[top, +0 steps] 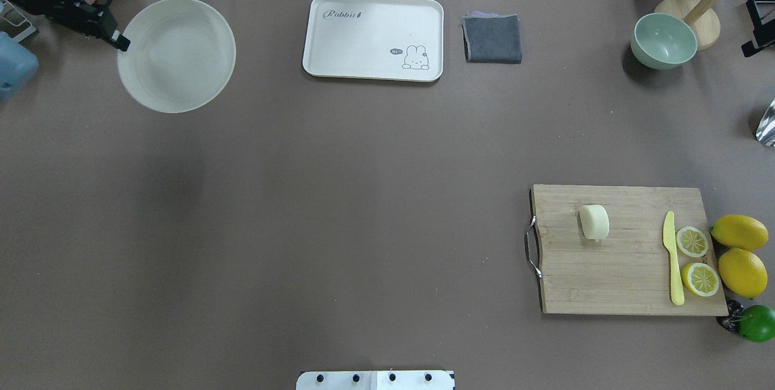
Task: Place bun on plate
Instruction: 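Grasp the pale green plate rim with the left gripper and lift it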
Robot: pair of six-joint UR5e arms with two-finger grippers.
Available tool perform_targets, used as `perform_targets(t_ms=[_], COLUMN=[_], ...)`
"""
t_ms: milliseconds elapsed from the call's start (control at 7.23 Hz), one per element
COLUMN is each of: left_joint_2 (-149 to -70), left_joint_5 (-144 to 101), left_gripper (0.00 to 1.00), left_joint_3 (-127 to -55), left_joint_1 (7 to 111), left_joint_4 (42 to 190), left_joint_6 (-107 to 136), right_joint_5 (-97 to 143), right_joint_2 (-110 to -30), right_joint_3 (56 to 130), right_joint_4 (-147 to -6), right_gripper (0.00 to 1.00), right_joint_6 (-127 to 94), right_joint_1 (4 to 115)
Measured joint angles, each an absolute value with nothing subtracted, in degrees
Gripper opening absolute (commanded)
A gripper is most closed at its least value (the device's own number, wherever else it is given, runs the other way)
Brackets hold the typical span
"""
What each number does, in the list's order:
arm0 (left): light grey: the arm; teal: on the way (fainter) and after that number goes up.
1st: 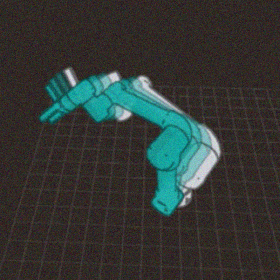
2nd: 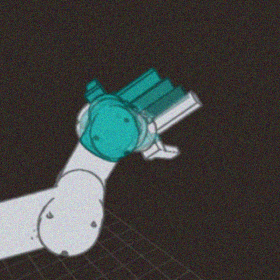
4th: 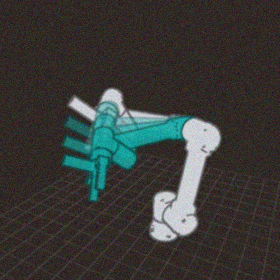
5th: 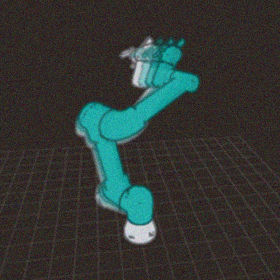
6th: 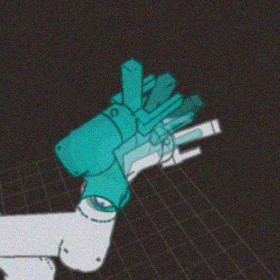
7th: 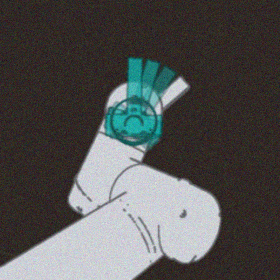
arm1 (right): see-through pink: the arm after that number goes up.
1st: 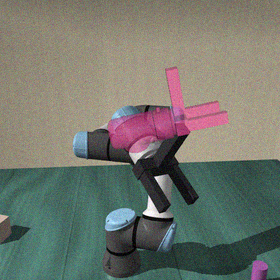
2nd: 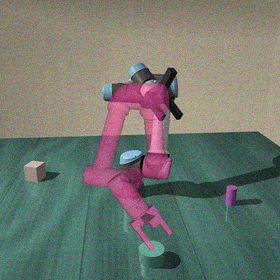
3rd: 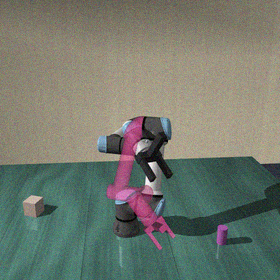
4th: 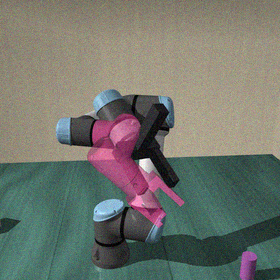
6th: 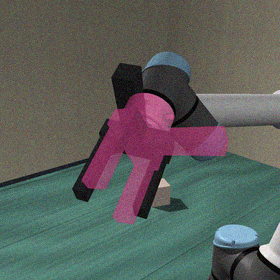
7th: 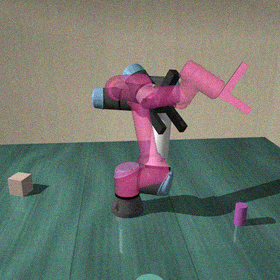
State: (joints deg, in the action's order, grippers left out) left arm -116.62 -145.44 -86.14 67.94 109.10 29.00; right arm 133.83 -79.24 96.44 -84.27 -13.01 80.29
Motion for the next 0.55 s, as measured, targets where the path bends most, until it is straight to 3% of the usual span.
perform_targets(t_ms=[553], left_joint_2=[-123.3], left_joint_5=[-136.3], left_gripper=[0.00], left_joint_3=[-88.2], left_joint_1=[56.1], left_joint_4=[114.3], left_joint_6=[49.5], right_joint_5=[133.8], right_joint_2=[-79.2], right_joint_3=[96.6], right_joint_4=[-84.3], right_gripper=[1.00], right_joint_6=[-13.0], right_joint_1=[80.3])
